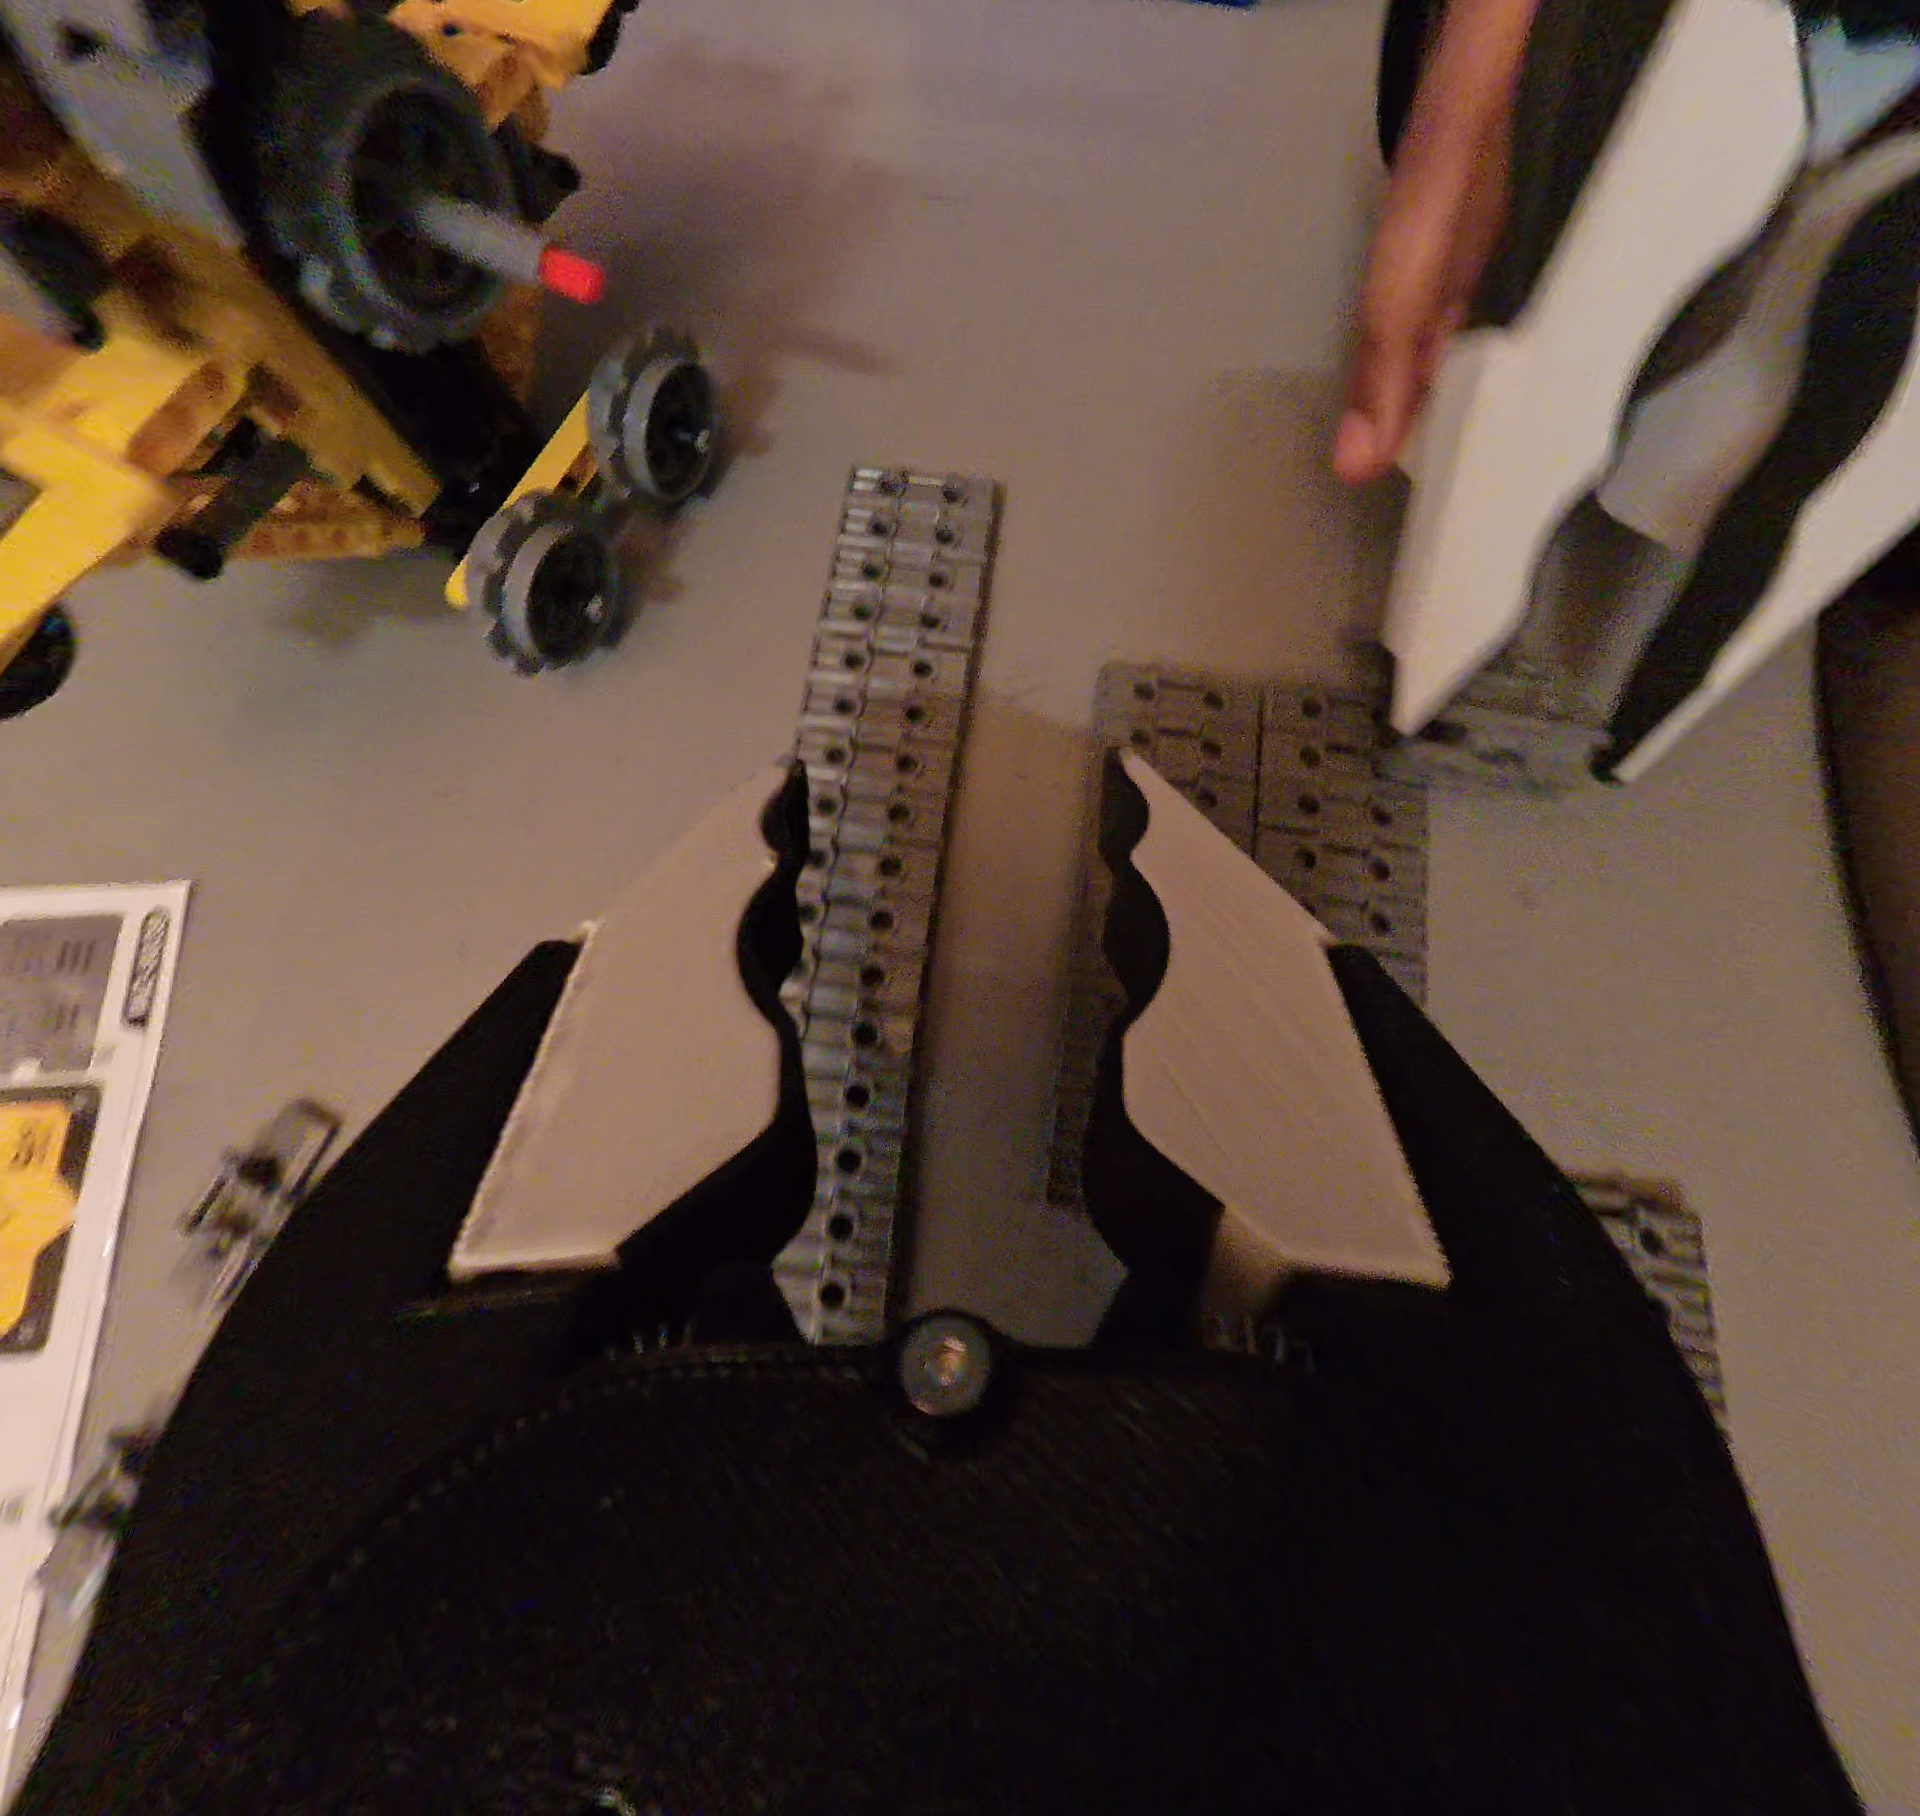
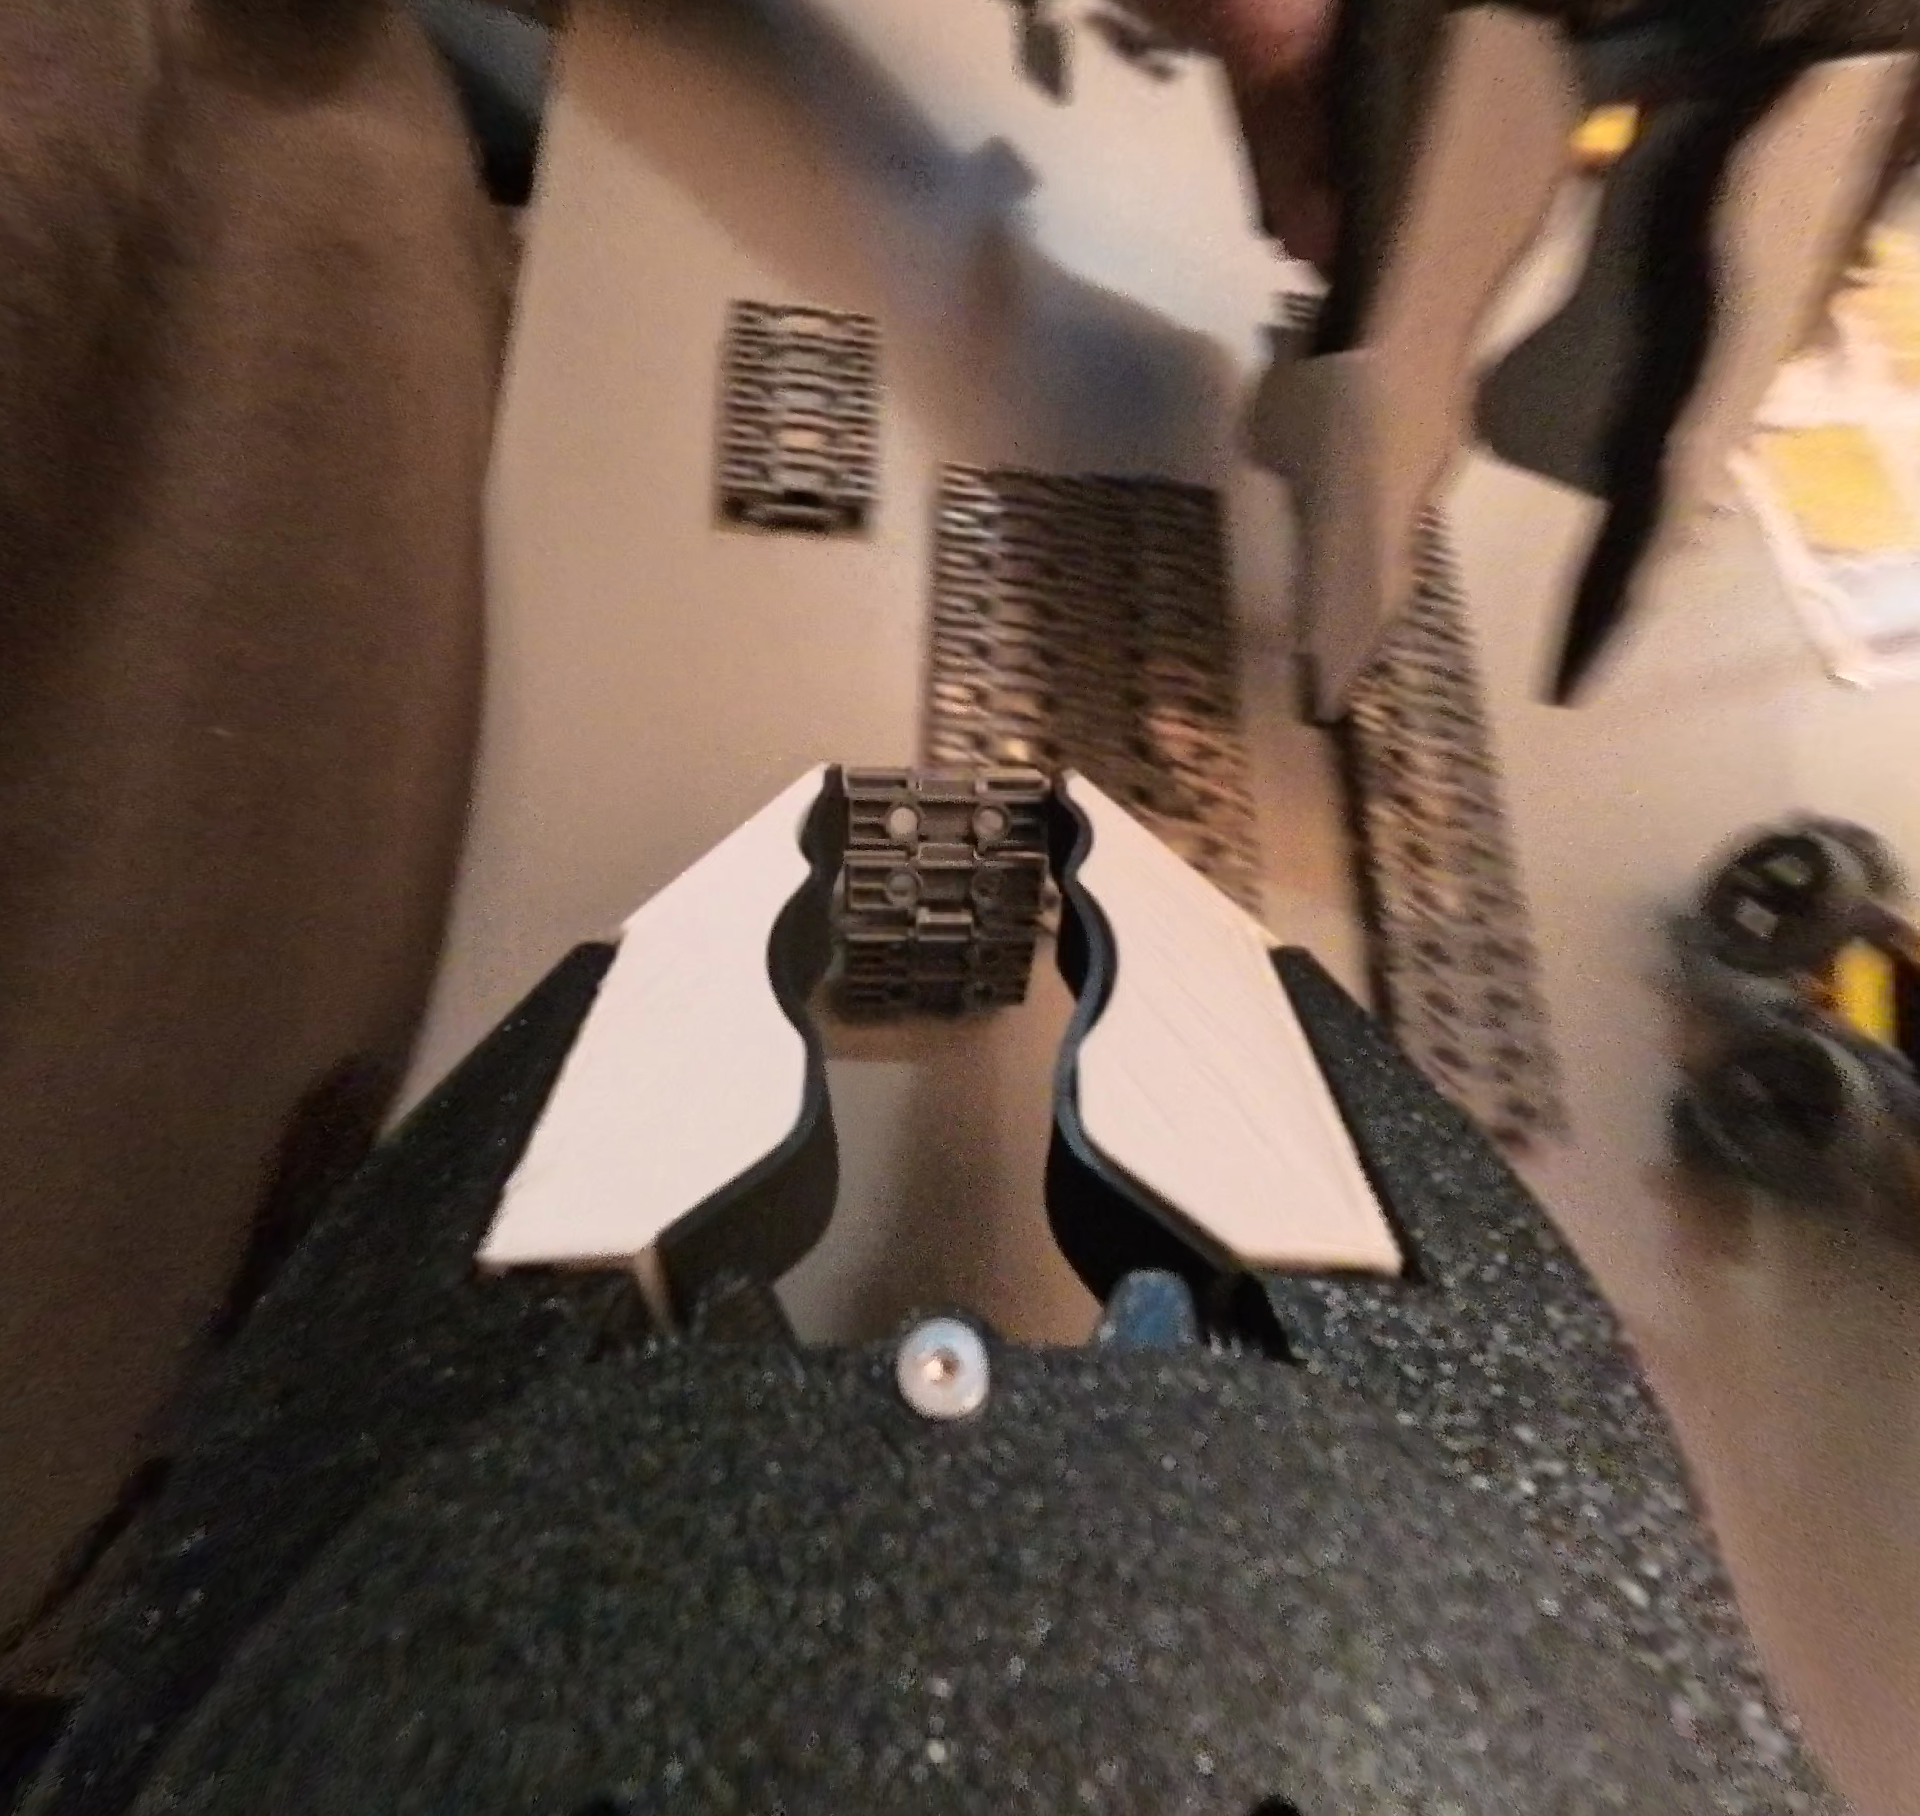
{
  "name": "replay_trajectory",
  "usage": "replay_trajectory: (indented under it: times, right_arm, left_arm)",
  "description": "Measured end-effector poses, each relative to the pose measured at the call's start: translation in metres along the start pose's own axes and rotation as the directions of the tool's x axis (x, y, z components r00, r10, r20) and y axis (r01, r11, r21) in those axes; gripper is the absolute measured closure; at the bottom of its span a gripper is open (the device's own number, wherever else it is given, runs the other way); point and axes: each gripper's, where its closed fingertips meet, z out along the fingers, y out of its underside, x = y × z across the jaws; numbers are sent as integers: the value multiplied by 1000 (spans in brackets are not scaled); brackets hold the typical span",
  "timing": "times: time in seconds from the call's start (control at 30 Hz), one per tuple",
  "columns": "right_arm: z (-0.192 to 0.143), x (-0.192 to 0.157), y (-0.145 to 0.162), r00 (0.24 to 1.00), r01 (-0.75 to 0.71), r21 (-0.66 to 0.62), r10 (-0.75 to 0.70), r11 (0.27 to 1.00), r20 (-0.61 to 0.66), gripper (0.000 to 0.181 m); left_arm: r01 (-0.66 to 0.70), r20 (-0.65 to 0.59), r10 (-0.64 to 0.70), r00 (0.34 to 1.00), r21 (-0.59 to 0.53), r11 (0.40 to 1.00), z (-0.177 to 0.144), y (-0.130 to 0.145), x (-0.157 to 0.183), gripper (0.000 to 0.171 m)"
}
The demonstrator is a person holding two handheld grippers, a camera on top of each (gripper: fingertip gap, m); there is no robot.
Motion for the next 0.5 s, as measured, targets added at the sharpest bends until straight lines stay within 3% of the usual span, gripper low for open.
replay_trajectory:
  times: [0.23, 0.33, 0.5]
  right_arm:
    - [-52, 103, 54, 938, -230, -2, 221, 973, -267, 142]
    - [-50, 115, 67, 923, -263, -35, 240, 964, -301, 142]
    - [-37, 117, 77, 927, -236, -122, 186, 964, -325, 142]
  left_arm:
    - [-118, 22, 121, 992, -115, 986, 44, -18, -11, 119]
    - [-87, -14, 86, 996, -162, 983, 58, -16, -12, 114]
    - [-53, -42, 46, 998, -189, 981, 64, -11, -8, 119]
